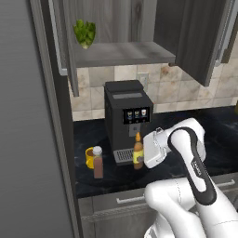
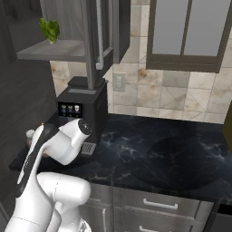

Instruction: Pick the cinnamon and honey bottle from the cabinet and place them next to the mug.

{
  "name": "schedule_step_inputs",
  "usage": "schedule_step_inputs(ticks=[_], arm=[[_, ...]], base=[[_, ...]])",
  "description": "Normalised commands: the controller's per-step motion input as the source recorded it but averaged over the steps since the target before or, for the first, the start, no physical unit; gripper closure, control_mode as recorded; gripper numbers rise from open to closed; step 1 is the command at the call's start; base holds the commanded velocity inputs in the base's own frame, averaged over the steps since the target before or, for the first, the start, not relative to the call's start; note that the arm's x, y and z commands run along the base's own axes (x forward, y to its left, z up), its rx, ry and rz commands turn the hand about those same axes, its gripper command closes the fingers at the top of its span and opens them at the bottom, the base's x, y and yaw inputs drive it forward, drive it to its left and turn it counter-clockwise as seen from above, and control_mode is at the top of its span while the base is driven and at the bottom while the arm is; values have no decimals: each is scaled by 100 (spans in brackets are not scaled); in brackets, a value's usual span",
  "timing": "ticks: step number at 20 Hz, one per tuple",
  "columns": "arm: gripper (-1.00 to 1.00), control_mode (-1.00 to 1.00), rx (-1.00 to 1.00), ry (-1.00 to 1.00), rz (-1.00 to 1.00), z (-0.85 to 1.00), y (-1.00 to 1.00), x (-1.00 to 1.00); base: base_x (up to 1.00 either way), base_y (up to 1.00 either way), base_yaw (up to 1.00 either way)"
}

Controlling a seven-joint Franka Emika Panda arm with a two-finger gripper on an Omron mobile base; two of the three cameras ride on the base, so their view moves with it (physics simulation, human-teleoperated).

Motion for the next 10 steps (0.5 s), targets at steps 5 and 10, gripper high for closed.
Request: schedule_step_inputs(ticks=[5,10], arm=[[100,-100,0,0,-6,-21,19,11],[100,-100,0,0,-3,-24,12,20]], base=[[0,0,0],[0,0,0]])
